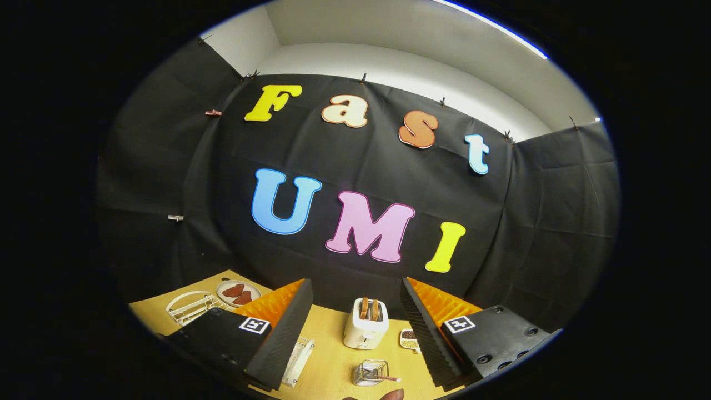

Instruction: Take the plate from the dish rack, then take the spoon from the basket and place it into the plate.

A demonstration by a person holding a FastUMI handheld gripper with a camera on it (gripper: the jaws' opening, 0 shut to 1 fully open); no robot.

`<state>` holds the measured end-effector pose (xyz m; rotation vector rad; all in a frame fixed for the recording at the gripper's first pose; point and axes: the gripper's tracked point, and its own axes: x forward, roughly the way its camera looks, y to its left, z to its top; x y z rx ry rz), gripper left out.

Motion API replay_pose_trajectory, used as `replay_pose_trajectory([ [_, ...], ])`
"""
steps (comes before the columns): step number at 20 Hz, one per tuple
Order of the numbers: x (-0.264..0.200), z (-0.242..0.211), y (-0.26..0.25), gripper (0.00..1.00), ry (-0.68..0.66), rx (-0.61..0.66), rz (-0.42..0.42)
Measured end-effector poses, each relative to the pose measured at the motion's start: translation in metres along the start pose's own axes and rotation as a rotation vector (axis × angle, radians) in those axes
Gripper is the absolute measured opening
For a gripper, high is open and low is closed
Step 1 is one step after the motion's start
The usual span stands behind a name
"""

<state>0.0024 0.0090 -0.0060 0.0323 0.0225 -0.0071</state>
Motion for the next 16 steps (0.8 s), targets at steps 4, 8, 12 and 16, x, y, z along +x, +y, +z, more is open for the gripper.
replay_pose_trajectory([
  [4,0.003,-0.003,0.008,0.97,0.015,-0.013,0.011],
  [8,0.010,-0.004,0.020,0.97,0.029,-0.011,0.029],
  [12,0.021,-0.014,0.046,0.97,0.081,0.015,0.088],
  [16,0.041,-0.041,0.079,0.97,0.211,0.080,0.165],
])
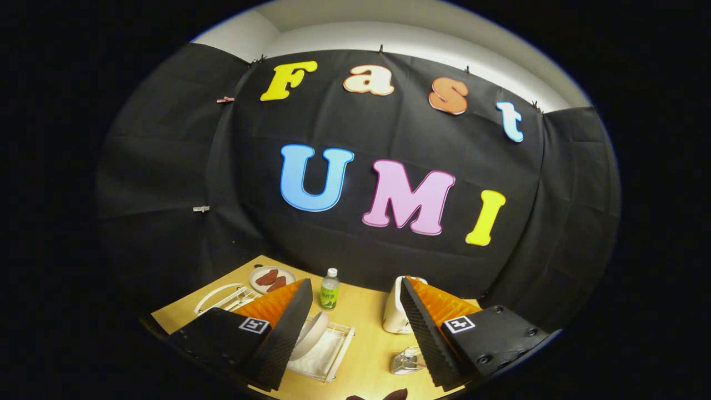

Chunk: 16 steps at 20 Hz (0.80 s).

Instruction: Take the plate from the dish rack, then take the spoon from the basket and place it into the plate.

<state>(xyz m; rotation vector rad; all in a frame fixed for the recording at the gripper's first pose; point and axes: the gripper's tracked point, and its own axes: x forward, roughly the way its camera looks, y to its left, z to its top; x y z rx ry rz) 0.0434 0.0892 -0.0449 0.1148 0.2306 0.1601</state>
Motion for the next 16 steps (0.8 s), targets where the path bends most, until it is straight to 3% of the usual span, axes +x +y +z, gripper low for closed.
replay_pose_trajectory([
  [4,0.044,-0.037,0.019,0.98,0.147,-0.010,0.005],
  [9,0.092,-0.123,0.041,0.96,0.402,0.037,-0.007],
  [13,0.114,-0.184,0.050,0.91,0.574,0.101,-0.041],
  [16,0.128,-0.220,0.055,0.82,0.661,0.128,-0.085],
])
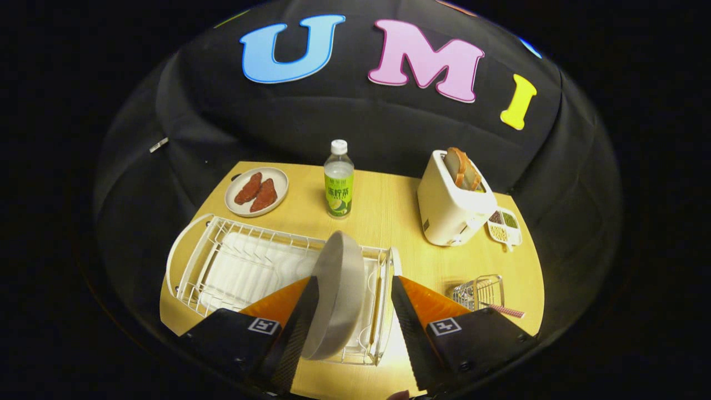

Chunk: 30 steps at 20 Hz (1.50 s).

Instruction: Take the plate from the dish rack, then take the spoon from the basket and place it into the plate.

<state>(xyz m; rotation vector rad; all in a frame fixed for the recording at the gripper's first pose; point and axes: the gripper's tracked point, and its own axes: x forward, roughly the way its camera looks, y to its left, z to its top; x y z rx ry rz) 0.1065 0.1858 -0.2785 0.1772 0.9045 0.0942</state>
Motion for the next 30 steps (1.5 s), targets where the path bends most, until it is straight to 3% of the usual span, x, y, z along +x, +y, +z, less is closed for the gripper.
replay_pose_trajectory([
  [2,0.017,-0.011,-0.002,0.74,0.036,-0.004,-0.041],
  [8,0.033,-0.017,0.001,0.33,0.072,0.011,-0.134],
  [18,0.005,0.042,0.003,0.28,-0.114,-0.198,-0.226],
  [26,-0.073,0.081,-0.032,0.28,-0.304,0.017,-0.009],
  [30,-0.117,0.069,-0.068,0.28,-0.341,0.118,0.083],
])
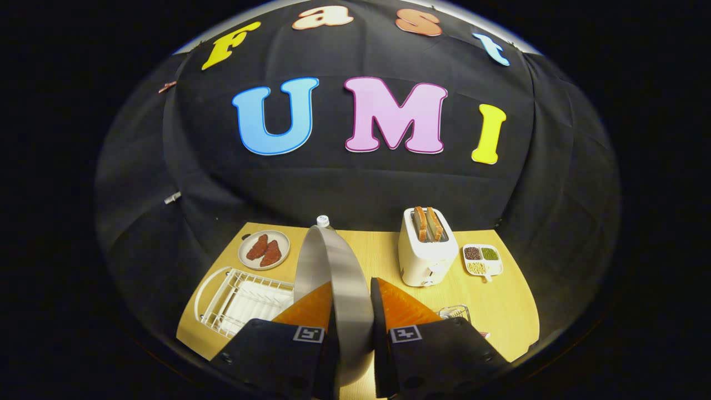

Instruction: Take the plate from the dish rack, then take the spoon from the basket and place it into the plate.

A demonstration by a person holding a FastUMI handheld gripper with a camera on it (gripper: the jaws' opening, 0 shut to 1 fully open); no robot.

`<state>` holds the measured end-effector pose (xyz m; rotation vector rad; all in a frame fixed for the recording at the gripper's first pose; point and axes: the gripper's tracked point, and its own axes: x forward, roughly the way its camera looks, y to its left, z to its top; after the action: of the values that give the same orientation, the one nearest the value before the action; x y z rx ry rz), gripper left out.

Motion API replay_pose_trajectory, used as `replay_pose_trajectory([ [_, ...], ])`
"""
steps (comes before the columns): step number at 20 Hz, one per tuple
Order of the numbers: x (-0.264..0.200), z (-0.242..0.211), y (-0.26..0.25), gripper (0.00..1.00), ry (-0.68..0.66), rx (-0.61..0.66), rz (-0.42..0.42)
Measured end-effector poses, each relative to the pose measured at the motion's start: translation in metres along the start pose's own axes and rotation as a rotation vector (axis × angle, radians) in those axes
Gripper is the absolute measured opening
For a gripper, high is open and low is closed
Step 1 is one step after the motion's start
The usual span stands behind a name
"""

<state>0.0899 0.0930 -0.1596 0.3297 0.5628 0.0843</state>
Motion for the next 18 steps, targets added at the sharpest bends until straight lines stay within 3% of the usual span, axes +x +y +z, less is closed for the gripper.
replay_pose_trajectory([
  [5,-0.047,-0.039,-0.041,0.28,0.069,0.172,0.084],
  [11,-0.084,-0.114,-0.088,0.28,0.141,0.209,0.116],
  [18,-0.091,-0.219,-0.124,0.28,0.261,0.364,0.157],
])
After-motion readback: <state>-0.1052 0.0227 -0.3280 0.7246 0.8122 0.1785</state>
